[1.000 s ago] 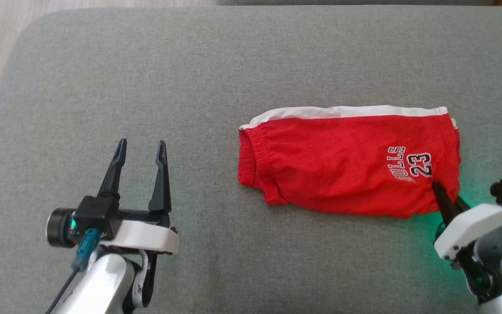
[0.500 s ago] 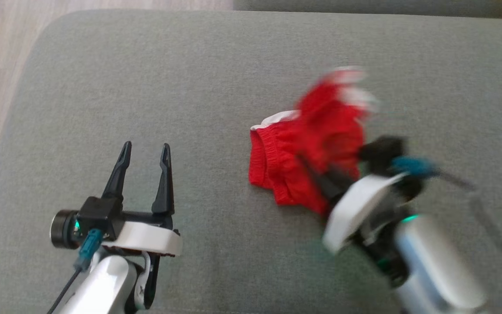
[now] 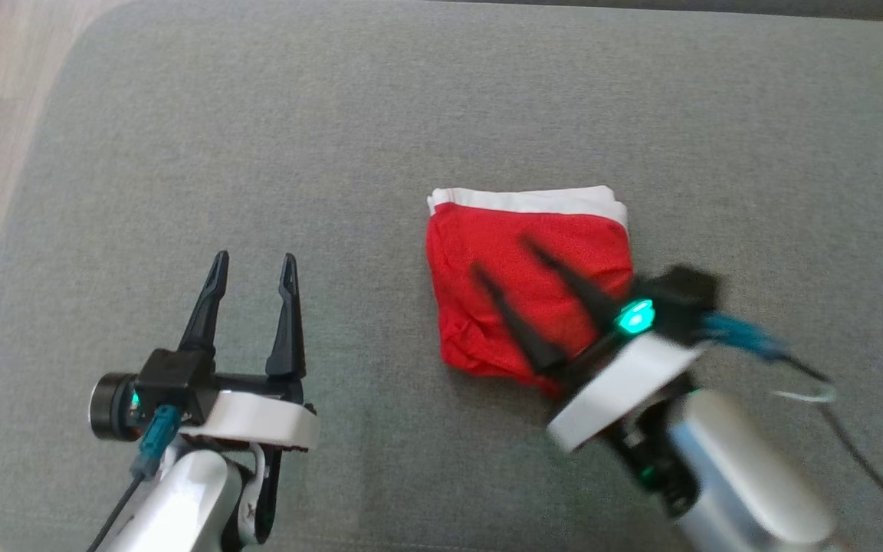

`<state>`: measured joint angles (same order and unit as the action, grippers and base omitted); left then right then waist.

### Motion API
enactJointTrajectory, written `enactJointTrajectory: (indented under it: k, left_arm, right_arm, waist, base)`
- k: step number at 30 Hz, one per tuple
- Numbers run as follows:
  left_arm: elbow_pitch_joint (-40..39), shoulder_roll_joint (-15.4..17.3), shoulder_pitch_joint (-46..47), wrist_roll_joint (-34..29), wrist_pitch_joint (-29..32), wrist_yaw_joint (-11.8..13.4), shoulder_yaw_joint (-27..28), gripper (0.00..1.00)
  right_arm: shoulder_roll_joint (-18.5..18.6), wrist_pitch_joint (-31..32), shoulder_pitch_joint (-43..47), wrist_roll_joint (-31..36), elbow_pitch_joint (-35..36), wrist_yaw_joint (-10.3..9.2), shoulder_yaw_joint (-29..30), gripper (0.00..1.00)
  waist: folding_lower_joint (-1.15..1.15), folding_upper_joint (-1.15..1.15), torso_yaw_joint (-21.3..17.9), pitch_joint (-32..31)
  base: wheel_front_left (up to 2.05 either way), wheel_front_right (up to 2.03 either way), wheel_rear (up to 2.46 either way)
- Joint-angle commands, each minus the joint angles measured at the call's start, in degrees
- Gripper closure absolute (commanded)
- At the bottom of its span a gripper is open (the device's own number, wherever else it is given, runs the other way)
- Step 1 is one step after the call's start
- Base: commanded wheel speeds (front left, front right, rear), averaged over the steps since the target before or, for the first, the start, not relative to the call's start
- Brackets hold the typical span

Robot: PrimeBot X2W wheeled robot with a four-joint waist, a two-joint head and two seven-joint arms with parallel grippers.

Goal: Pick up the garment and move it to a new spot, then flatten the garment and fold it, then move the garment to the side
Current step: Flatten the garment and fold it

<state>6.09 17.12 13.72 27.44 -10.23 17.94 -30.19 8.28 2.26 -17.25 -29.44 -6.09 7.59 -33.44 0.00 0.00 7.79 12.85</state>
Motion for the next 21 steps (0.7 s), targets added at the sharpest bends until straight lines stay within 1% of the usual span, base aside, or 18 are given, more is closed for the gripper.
enactJointTrajectory:
  k: [1,3,5,9,12,16,21]
  left_arm:
    - [-1.5,1.0,1.2,0.3,-0.6,0.5,2.1,0.0]
    - [-1.5,1.2,1.2,0.2,-0.7,0.7,2.2,0.0]
    - [-1.5,1.5,1.1,0.1,-0.8,1.0,2.4,0.0]
    - [-1.8,2.0,0.7,-0.1,-0.7,1.6,2.6,0.0]
    - [-2.0,2.6,0.2,-0.2,-0.6,2.1,2.8,0.0]
    - [-2.0,3.7,-0.9,-0.2,-0.3,2.7,3.3,0.0]
    - [-2.3,5.3,-3.3,-0.1,0.4,3.5,3.6,0.0]
  right_arm:
    - [0.7,-2.6,-1.2,1.0,2.7,-0.1,1.2,0.0]
    - [1.9,-5.7,-0.3,3.2,3.9,-0.1,5.2,0.0]
    - [2.7,-7.3,1.2,5.8,4.9,-0.1,10.5,0.0]
    - [3.3,-7.0,5.5,10.1,7.3,-0.1,20.8,0.0]
    - [3.1,-5.5,9.3,12.4,9.5,-0.1,26.7,0.0]
    - [1.9,-3.4,13.9,14.5,13.0,-0.1,31.0,0.0]
    - [-0.1,-0.9,18.3,15.9,17.0,-0.1,32.0,0.0]
  waist:
    - [0.0,0.0,-0.4,-0.1]
    - [0.0,0.0,-1.0,-0.3]
    - [0.0,0.0,-1.6,-0.5]
    - [0.0,0.0,-2.7,-1.1]
    - [0.0,0.0,-3.5,-1.6]
    - [0.0,0.0,-4.4,-2.7]
    - [0.0,0.0,-4.9,-4.9]
  base:
    - [0.0,0.0,0.0]
    - [0.0,0.0,0.0]
    - [0.0,0.0,0.0]
    - [0.0,0.0,0.0]
    - [0.0,0.0,0.0]
    - [0.0,0.0,0.0]
    - [0.0,0.0,0.0]
